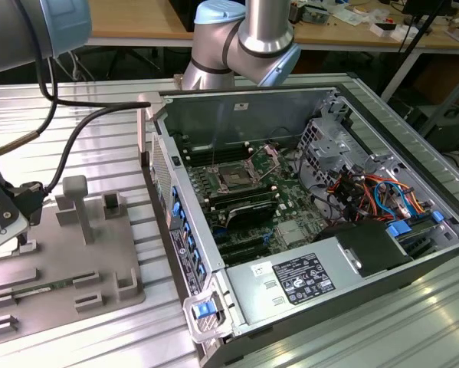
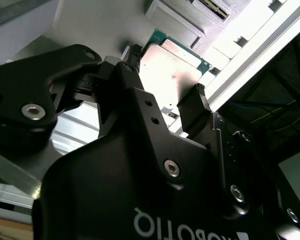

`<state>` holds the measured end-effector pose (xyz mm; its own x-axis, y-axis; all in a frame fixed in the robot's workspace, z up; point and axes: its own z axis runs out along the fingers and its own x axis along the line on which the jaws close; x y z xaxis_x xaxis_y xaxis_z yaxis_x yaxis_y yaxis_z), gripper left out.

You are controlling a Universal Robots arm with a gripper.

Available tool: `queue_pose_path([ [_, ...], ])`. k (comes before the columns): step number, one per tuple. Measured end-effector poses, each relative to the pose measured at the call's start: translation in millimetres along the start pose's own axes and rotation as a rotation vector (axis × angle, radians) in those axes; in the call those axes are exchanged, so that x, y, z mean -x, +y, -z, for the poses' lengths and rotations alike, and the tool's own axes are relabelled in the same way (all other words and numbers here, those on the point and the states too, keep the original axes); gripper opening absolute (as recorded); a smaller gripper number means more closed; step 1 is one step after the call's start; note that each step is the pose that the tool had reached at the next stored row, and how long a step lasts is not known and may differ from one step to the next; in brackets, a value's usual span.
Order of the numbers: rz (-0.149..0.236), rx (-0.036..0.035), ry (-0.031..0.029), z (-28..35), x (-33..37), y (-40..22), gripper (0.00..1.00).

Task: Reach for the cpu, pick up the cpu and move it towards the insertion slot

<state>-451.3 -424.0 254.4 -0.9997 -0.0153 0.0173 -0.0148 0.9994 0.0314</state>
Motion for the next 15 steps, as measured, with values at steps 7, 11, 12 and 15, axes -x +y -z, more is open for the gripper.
queue_pose_path([
  [7,0.000,0.0003,-0.0005,5.5,0.0,0.2,0.55],
  [11,0.000,0.0004,-0.0006,7.2,0.0,0.3,0.55],
  [12,0.000,0.0004,-0.0006,7.2,0.0,0.3,0.55],
  [15,0.000,0.0003,-0.0005,7.4,0.0,0.3,0.55],
])
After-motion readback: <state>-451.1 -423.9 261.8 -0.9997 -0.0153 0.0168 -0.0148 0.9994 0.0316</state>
